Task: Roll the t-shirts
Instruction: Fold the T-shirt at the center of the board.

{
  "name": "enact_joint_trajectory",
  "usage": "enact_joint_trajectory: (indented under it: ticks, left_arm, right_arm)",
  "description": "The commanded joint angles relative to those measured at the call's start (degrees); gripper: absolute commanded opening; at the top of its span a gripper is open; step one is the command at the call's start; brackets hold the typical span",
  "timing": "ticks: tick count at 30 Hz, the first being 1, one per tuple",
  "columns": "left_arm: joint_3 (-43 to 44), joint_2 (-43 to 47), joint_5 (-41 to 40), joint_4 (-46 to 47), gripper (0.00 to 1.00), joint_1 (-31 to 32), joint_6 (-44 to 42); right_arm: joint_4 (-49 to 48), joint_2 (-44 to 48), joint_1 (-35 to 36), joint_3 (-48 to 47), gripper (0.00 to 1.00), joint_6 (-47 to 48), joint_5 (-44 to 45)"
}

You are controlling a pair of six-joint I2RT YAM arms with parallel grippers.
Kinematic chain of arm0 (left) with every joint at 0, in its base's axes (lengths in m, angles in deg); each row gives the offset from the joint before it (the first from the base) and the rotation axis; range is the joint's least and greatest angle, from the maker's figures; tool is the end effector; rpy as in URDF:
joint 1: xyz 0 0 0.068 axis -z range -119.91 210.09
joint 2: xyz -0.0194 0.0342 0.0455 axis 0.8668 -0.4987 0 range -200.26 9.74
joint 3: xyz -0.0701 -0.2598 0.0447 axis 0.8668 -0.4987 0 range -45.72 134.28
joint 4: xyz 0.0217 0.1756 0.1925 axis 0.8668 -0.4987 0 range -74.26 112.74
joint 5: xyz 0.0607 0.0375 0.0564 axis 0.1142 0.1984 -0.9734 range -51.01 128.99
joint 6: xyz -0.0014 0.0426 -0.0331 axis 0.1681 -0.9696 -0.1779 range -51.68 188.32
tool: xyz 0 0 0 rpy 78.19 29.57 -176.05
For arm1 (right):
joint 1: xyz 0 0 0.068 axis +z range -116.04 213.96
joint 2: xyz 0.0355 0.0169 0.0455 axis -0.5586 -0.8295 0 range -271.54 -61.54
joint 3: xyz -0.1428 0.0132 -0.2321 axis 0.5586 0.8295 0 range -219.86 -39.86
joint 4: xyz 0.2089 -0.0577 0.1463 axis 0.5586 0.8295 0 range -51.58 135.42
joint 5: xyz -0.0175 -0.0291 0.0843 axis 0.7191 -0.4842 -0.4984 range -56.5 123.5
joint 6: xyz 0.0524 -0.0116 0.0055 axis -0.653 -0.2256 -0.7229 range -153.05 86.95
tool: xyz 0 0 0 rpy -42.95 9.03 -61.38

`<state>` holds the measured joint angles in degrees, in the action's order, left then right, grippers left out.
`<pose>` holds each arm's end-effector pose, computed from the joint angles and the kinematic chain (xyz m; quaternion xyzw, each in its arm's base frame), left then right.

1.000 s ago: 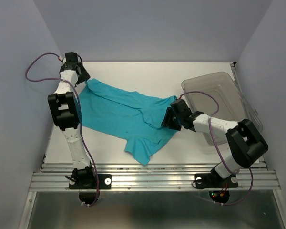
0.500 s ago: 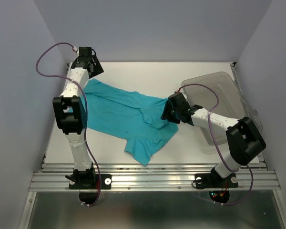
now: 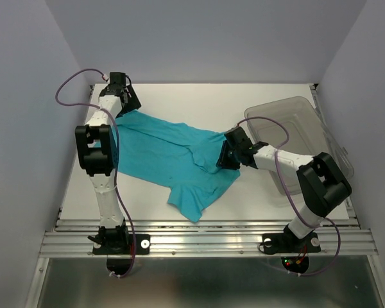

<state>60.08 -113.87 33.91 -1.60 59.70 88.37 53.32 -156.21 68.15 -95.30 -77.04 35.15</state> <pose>0.4989 0.0065 0.2420 -0.1797 0.8955 -0.0292 0.4060 0.2764 0.1865 0.1794 0.0857 0.9475 0.1836 0.2476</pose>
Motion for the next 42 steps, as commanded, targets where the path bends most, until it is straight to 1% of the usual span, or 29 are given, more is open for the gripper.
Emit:
enact_joint_trajectory:
  ticks: [1,4,5,10,16,20,26,42]
  left_arm:
    - [2.74,-1.80,0.16,1.05,0.82,0.03,0.16]
    - [3.54,-3.21,0.25,0.61,0.82,0.12,-0.01]
    - [3.62,-3.56,0.25,0.61,0.82,0.12,0.07]
    - [3.71,-4.44,0.60,0.52,0.81,-0.41,-0.10]
    - [4.51,-6.03,0.77,-0.27,0.81,-0.93,-0.28]
    - [4.50,-6.64,0.95,-0.27,0.81,-1.29,-0.36]
    - [4.77,-7.34,2.36,-0.80,0.82,-2.69,-0.28]
    - [5.56,-8.05,2.36,-1.50,0.81,-2.87,-1.07]
  right_arm:
    - [-2.59,-0.60,0.26,-0.28,0.33,-0.49,-0.95]
    - [-2.77,-0.69,0.26,-0.46,0.12,-0.05,-1.12]
    - [-2.77,-0.51,0.26,-0.46,0.01,0.30,-1.21]
    - [-4.26,2.47,0.26,-0.90,0.01,2.50,-4.02]
    - [-2.77,5.11,0.87,-3.62,0.01,2.33,-6.66]
    - [-1.54,6.51,2.80,-4.85,0.01,2.24,-6.31]
    - [-0.57,8.19,3.86,-4.94,0.01,1.80,-5.96]
    - [0.84,9.94,7.29,-5.29,0.01,0.48,-4.46]
